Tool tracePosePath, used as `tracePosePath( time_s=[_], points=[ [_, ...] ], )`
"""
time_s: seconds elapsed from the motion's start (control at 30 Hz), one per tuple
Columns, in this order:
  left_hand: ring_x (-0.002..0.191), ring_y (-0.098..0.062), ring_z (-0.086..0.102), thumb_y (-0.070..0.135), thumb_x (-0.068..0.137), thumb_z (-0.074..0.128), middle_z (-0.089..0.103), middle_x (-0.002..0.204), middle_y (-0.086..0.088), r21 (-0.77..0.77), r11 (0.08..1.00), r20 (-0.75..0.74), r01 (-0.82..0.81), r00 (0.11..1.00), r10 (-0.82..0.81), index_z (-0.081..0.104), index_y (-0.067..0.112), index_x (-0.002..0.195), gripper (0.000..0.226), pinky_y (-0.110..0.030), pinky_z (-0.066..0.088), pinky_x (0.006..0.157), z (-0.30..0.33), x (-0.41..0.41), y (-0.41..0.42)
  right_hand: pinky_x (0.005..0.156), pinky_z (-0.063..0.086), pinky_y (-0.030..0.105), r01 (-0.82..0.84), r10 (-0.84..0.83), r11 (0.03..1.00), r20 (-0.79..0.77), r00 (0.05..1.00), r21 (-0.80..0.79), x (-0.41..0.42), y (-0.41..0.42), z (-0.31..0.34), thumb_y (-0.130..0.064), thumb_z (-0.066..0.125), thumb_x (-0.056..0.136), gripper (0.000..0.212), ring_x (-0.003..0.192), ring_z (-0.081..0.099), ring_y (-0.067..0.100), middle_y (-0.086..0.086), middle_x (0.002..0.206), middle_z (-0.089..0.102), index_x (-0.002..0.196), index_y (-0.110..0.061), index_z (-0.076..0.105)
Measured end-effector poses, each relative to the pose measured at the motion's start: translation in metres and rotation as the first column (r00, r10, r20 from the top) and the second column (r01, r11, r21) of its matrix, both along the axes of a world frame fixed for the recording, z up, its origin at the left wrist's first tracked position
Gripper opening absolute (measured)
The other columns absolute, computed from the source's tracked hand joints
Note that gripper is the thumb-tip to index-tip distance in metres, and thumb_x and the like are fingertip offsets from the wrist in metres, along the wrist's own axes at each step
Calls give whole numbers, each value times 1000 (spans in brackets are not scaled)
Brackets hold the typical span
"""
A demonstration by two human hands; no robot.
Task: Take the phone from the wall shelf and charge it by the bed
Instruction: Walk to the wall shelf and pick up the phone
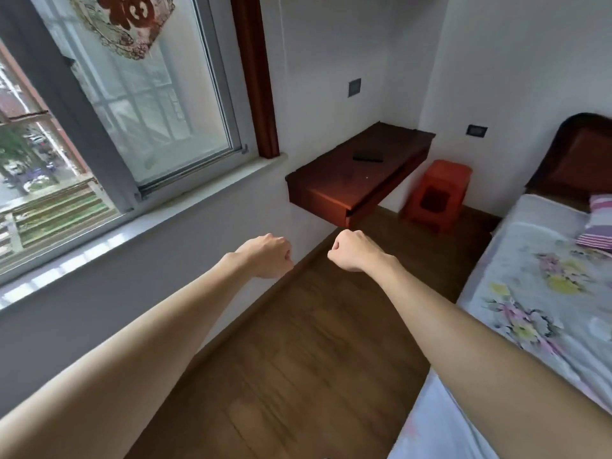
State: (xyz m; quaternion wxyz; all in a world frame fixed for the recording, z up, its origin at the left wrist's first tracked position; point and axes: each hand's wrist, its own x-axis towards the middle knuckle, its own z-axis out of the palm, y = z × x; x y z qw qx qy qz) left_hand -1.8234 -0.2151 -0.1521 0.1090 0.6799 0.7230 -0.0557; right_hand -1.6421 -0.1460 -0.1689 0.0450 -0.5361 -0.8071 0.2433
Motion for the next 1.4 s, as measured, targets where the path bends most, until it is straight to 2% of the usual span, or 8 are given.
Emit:
tracePosePath(
  time_s=[0.23, 0.43, 0.6, 0.77, 0.87, 0.97, 1.2, 1.4],
  points=[
    [81, -20, 63, 26, 94, 47, 68, 97, -7, -33, 991, 44, 126, 991, -125, 67, 10, 98, 26, -29, 47, 61, 8, 2, 159, 74, 44, 33, 113, -113, 993, 14, 993, 16, 9, 131, 10, -22, 53, 95, 16, 86, 59, 31, 13, 104, 68, 95, -11, 65],
    [79, -21, 63, 27, 93, 46, 65, 91, -4, -40, 967, 74, 253, 965, -250, 67, 13, 92, 26, -30, 49, 60, -9, 16, 291, 93, 55, 42, 264, -262, 964, 39, 964, -36, 26, 234, 0, -24, 54, 95, 33, 111, 67, 37, 16, 124, 70, 117, -7, 72],
    [87, -25, 65, 30, 94, 49, 70, 102, -8, -29, 934, 81, 357, 932, -354, 68, 9, 104, 29, -31, 49, 63, -23, 19, 408, 90, 57, 44, 333, -331, 943, 65, 941, -21, 38, 328, -8, -23, 53, 97, 26, 107, 69, 37, 16, 121, 72, 99, -3, 68],
    [99, -29, 66, 26, 97, 47, 68, 117, -12, -85, 904, 108, 419, 906, -409, 63, 8, 123, 36, -36, 54, 76, -26, 34, 505, 55, 42, 31, 423, -421, 906, 84, 903, -11, 54, 411, -10, -17, 52, 96, 35, 77, 64, 31, 6, 75, 60, 62, -13, 47],
    [106, -34, 64, 25, 97, 46, 65, 122, -15, -117, 889, 126, 442, 895, -428, 61, 8, 125, 36, -45, 55, 89, -31, 53, 549, 62, 50, 36, 457, -453, 889, 85, 887, -33, 68, 448, -15, -16, 53, 97, 35, 81, 70, 32, 8, 89, 70, 63, -9, 56],
    [110, -34, 63, 27, 97, 46, 63, 126, -13, -164, 860, 133, 484, 874, -466, 60, 10, 128, 38, -45, 53, 93, -44, 77, 587, 60, 43, 35, 482, -477, 874, 89, 875, -56, 86, 482, -26, -14, 52, 96, 43, 70, 64, 31, 6, 68, 59, 55, -14, 41],
    [110, -33, 63, 27, 97, 46, 63, 128, -13, -218, 864, 107, 454, 891, -442, 60, 10, 128, 39, -44, 54, 91, -58, 127, 687, 57, 44, 34, 472, -463, 876, 110, 880, -94, 139, 591, -42, -18, 53, 95, 32, 77, 65, 32, 7, 73, 61, 63, -11, 55],
    [108, -33, 64, 25, 98, 46, 65, 124, -16, -189, 933, 149, 305, 948, -280, 60, 4, 127, 38, -42, 54, 91, -39, 166, 775, 77, 57, 42, 300, -288, 943, 100, 952, -142, 170, 700, -28, -18, 53, 98, 25, 92, 71, 35, 11, 92, 71, 89, -2, 70]
  ],
)
